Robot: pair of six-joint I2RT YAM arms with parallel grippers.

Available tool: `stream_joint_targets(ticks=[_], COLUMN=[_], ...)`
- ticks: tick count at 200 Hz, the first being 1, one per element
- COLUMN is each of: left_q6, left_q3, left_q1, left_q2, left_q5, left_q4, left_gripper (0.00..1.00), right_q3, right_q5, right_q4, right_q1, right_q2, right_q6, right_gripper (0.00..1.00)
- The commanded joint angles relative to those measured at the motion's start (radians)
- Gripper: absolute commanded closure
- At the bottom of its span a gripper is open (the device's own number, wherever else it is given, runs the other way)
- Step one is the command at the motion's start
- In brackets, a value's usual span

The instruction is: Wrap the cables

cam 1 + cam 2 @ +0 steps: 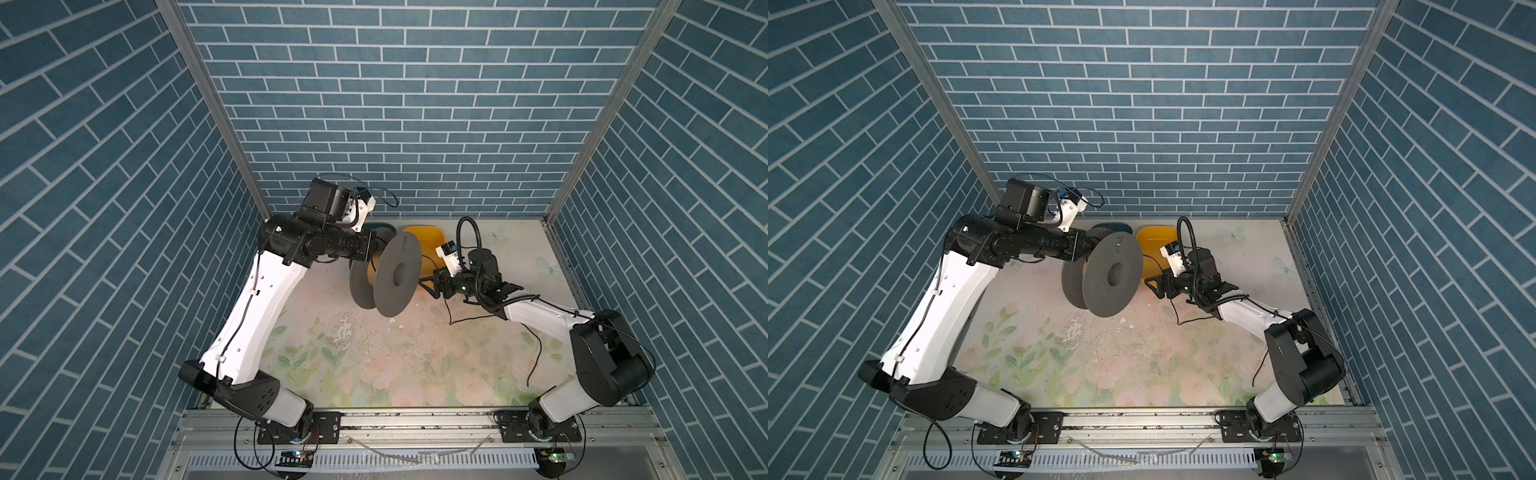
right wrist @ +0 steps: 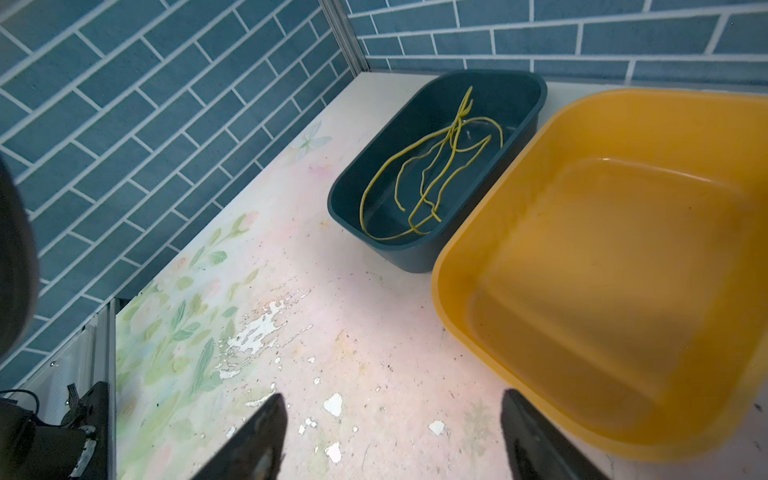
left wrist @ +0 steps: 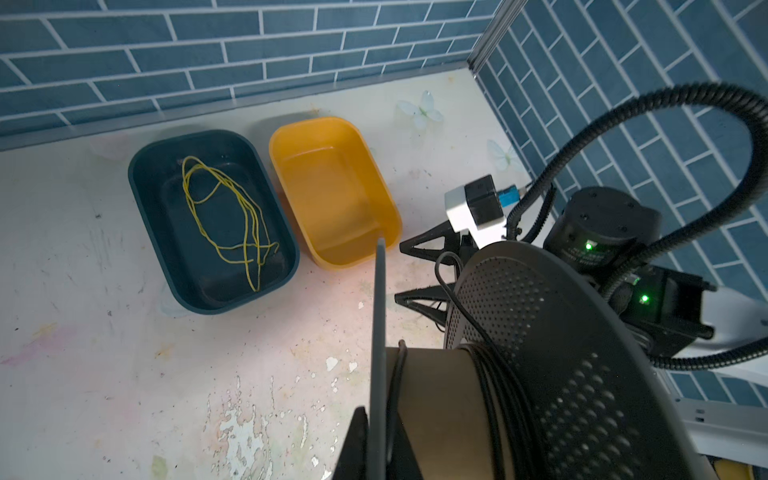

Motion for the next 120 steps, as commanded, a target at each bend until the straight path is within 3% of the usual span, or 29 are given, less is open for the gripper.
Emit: stream_joint_targets(ticks=[1, 72, 120], left_q6=[-0.041, -0.124, -0.136], left_q3=[0.058, 0.022, 0.021], left_q1=[0.009, 0.106, 0.115], left_q2=[-0.014, -0.019, -0.013], left_q5=[0.053, 0.106, 0.122], left_q4=[0.058, 0.132, 0.150], left_gripper=[1.00, 1.00, 1.00], right_q3=[-0.043, -0.168, -0.191], right_q5=[0.009, -0.013, -0.049], right_q4=[0.053, -0.016, 0.000], right_q1=[-0.002, -0.002, -0.002], right_q2=[-0.087, -0.279, -0.252], right_q6=[0.003, -0.007, -0.014], right_gripper=[0.13, 0.17, 0.27])
